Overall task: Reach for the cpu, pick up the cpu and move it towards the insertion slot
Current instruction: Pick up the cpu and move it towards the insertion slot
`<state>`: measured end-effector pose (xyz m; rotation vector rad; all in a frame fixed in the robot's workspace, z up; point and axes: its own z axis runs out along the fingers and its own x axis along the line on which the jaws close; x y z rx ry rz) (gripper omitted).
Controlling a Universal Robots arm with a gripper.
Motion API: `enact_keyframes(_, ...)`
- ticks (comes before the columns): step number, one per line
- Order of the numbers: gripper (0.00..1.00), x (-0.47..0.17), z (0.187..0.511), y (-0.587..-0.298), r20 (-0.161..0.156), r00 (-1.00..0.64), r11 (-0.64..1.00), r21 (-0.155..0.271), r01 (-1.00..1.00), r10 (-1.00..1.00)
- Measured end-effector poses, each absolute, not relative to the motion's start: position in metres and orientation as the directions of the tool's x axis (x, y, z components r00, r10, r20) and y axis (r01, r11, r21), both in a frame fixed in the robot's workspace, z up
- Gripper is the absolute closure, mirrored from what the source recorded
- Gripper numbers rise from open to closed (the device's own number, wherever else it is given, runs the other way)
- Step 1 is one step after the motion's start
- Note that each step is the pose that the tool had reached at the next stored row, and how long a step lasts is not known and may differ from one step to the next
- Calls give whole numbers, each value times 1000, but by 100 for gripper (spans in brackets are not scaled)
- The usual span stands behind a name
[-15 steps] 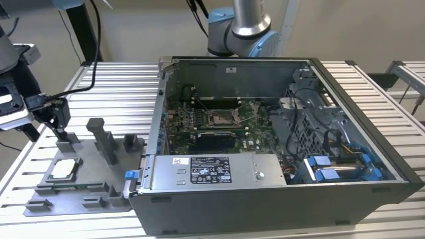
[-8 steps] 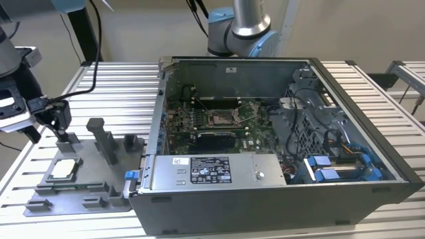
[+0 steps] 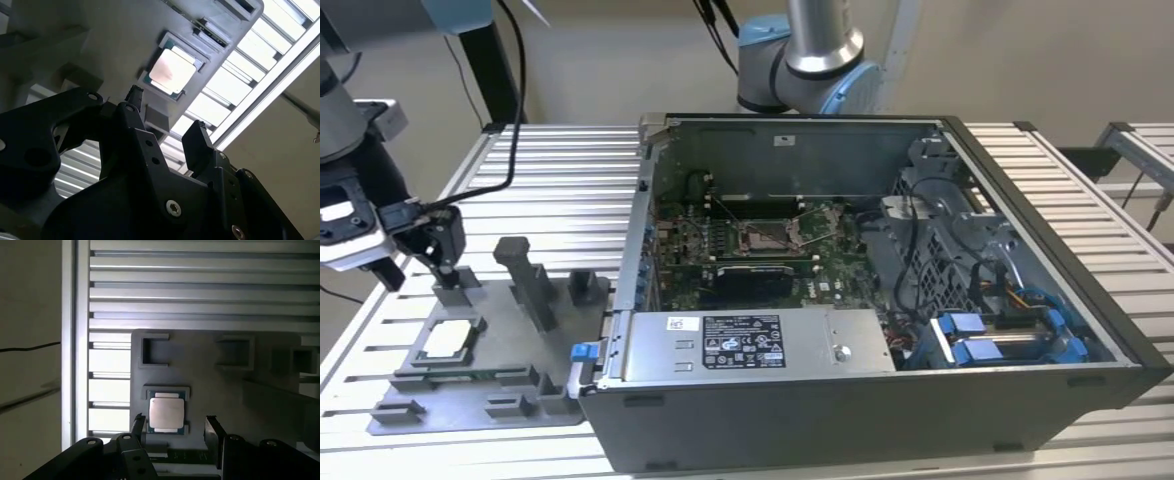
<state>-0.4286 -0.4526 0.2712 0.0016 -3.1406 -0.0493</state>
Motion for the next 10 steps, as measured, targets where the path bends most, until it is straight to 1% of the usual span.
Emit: enact_keyframes(10,0,-429,265,-453,1,-1000,1000,31,-1,-1)
